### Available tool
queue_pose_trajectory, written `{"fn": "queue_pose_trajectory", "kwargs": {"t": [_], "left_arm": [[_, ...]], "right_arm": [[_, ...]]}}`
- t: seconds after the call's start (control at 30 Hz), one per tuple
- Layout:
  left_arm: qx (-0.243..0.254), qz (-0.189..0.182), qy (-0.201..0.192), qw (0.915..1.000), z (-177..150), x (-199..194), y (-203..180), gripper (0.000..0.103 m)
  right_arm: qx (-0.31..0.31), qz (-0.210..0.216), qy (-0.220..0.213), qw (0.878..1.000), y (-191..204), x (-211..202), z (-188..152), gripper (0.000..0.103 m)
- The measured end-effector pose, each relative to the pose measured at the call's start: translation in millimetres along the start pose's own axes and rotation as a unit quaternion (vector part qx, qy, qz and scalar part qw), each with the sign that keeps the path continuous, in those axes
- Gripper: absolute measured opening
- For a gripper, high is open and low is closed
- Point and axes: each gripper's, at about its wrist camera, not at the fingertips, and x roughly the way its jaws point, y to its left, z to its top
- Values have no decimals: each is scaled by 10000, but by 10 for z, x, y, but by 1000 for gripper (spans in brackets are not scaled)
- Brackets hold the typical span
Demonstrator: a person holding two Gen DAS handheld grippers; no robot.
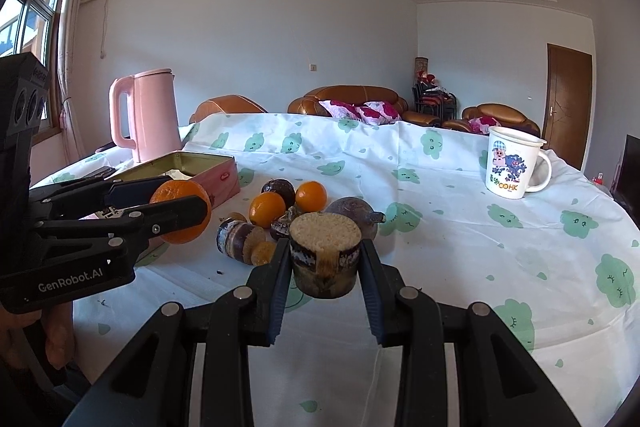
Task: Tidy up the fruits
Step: 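Carry the orange into the pink tin with the left tool while the right tool drops the rice cake in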
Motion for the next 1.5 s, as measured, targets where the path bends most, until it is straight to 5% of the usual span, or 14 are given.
{"fn": "queue_pose_trajectory", "kwargs": {"t": [0.87,1.23,1.5], "left_arm": [[-164,449,-376,9982,107,-183,240,47],[-653,796,13,9947,284,-74,1093,47],[-855,1045,419,9900,221,106,1611,47]], "right_arm": [[-184,217,-364,9989,140,-128,207,35],[-263,1268,60,9916,789,344,898,35],[-286,1631,831,9827,1246,1058,917,35]]}}
